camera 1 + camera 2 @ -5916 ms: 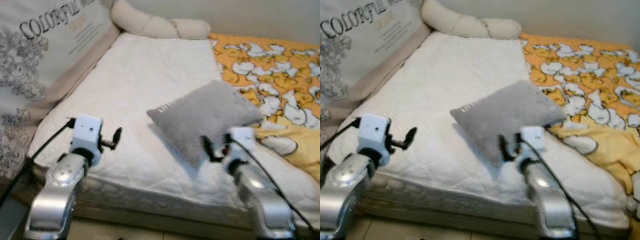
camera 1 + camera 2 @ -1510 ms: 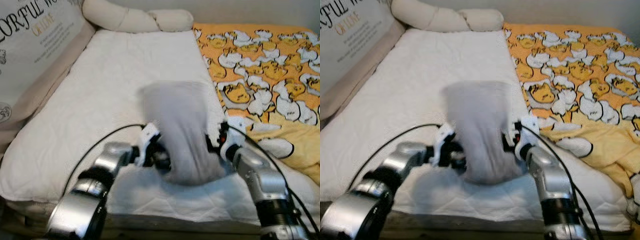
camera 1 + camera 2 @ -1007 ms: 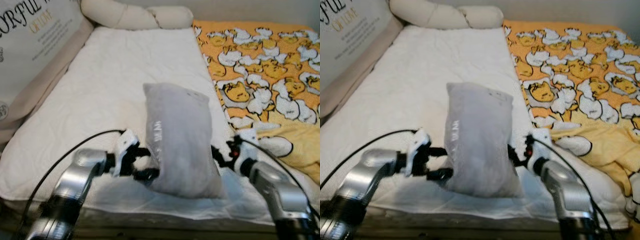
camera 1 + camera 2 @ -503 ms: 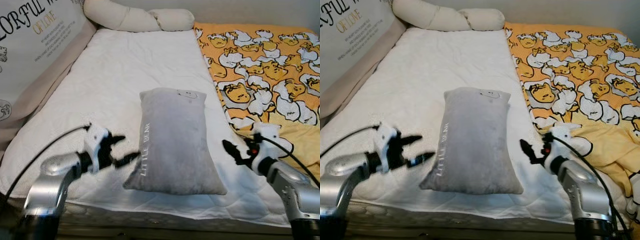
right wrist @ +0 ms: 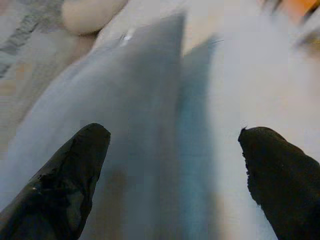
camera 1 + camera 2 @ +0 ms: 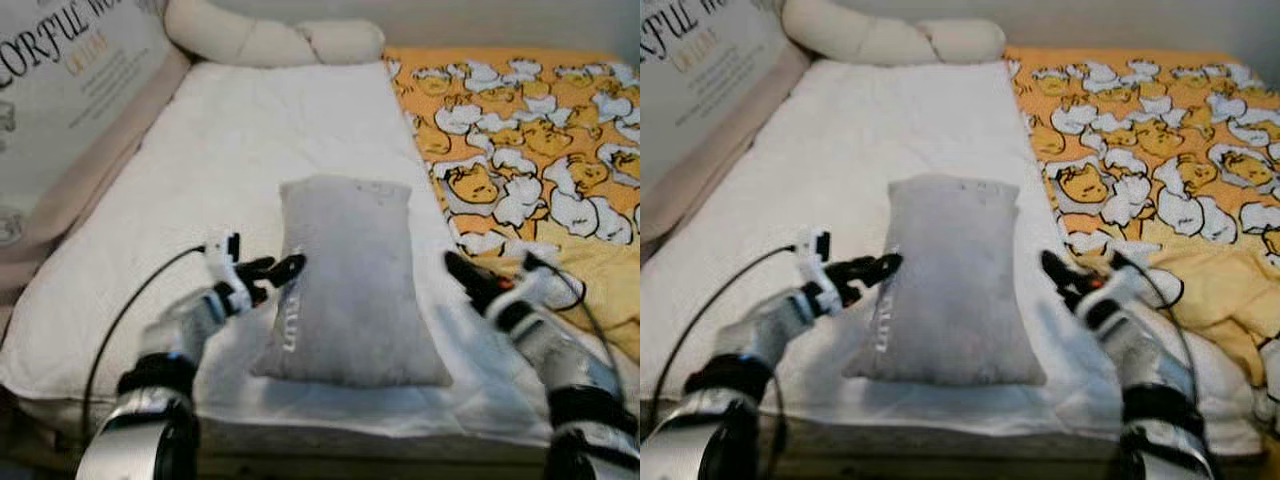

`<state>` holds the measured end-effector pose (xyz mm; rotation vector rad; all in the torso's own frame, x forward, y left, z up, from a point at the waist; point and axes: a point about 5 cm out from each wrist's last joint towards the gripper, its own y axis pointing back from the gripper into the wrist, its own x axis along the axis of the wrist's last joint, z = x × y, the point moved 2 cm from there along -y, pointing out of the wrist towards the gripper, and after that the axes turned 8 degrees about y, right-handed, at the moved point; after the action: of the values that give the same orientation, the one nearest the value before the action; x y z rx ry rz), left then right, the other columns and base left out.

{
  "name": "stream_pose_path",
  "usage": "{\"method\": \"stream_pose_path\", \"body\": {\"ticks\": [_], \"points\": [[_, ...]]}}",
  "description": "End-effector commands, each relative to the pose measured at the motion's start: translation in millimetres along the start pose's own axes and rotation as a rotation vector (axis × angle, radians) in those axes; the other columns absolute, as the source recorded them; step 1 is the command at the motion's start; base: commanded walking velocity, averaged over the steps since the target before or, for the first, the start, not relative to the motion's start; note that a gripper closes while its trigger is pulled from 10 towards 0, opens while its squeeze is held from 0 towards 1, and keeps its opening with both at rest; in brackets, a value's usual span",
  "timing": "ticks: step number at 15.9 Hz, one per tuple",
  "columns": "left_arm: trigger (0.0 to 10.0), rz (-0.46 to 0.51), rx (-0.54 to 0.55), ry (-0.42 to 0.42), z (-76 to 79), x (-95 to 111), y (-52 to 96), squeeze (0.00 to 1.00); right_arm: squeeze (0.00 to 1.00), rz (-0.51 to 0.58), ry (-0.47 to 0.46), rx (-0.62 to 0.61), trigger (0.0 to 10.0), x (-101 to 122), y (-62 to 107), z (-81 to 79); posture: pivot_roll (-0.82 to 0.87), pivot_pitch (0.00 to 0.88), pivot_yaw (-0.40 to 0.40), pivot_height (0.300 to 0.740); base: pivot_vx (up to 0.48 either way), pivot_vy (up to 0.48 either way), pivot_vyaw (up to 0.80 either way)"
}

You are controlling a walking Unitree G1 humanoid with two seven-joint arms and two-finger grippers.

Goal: Clean up the room

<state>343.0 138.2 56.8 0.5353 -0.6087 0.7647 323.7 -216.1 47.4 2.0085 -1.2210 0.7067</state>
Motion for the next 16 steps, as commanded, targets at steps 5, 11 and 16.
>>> {"method": "stream_pose_path", "body": {"ticks": [5, 11, 16], "points": [[5.4, -0.099, -0.161, 0.132, 22.0, -50, -15.9, 0.0, 0.0, -0.256, -0.001, 0.124, 10.0, -62, -9.1, -21.8, -0.19, 0.0, 0.04, 0.74, 0.0, 0.0, 0.0], [0.0, -0.168, -0.095, 0.044, 28.5, -69, -29.3, 0.0, 0.0, -0.351, 0.119, 0.085, 0.0, -86, -8.9, -20.6, -0.17, 0.0, 0.021, 0.74, 0.0, 0.0, 0.0], [0.0, -0.209, -0.055, -0.023, 18.9, -75, -23.2, 0.0, 0.0, -0.299, 0.114, 0.07, 0.0, -81, -15.8, -25.5, -0.17, 0.0, 0.035, 0.74, 0.0, 0.0, 0.0]]}}
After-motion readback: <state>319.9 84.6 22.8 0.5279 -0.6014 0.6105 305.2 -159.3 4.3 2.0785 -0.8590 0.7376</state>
